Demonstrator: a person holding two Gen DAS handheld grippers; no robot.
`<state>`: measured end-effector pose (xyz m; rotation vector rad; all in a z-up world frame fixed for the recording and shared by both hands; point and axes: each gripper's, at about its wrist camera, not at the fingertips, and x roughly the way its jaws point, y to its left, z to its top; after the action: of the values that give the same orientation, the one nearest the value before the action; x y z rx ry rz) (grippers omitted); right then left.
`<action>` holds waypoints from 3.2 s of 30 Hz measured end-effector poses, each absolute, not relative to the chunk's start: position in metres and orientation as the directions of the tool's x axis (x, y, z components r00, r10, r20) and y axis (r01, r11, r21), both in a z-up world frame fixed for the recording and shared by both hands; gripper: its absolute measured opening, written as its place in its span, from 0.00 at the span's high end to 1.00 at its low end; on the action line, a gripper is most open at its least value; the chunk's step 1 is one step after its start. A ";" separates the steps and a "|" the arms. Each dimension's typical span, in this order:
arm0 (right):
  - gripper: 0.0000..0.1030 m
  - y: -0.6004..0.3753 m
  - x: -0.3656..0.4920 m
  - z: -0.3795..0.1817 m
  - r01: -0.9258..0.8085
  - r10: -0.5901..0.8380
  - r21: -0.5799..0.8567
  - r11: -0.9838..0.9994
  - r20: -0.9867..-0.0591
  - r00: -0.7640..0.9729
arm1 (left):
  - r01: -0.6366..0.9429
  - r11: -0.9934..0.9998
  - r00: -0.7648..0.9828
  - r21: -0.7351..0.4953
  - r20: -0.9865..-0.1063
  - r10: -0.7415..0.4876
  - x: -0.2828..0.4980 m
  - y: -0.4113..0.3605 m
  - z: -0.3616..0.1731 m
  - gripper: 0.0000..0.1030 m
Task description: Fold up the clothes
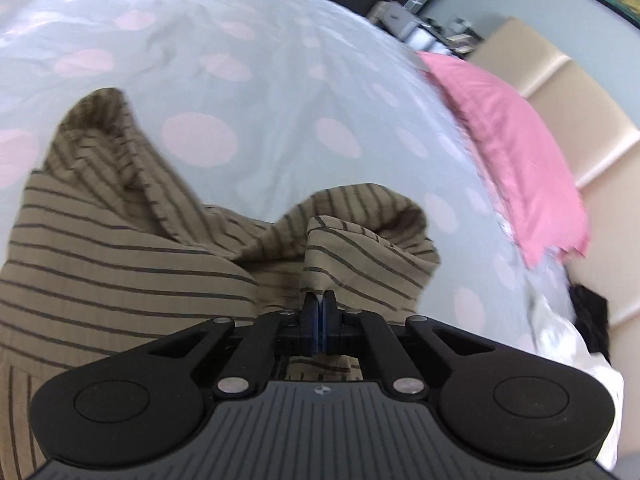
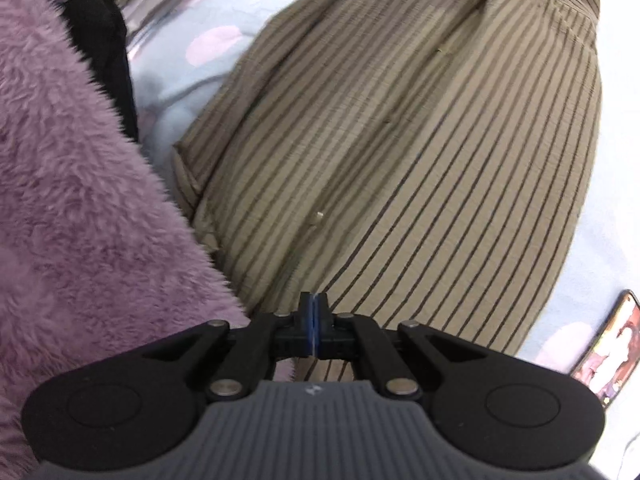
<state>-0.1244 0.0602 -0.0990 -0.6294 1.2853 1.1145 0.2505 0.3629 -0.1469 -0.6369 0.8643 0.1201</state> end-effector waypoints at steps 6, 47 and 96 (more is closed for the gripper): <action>1.00 0.064 -0.133 -0.106 -0.911 0.270 0.166 0.377 -0.961 -0.064 | -0.355 0.847 0.650 -0.394 -0.756 -0.079 0.227 0.362 -0.127 0.74; 0.57 -0.050 -0.165 -0.120 -0.855 0.167 -0.045 0.516 -0.974 0.151 | -0.040 0.924 0.297 -0.380 -0.888 -0.352 -0.126 0.158 -0.157 0.56; 0.70 -0.050 -0.175 -0.098 -0.818 0.070 -0.121 0.563 -0.979 0.192 | -0.065 0.921 0.268 -0.384 -0.896 -0.355 -0.159 0.178 -0.140 0.85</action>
<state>-0.1747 -0.0500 -0.0979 -0.7608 1.2264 0.7149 -0.1589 0.1779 -0.1400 -0.3797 1.2936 -0.2023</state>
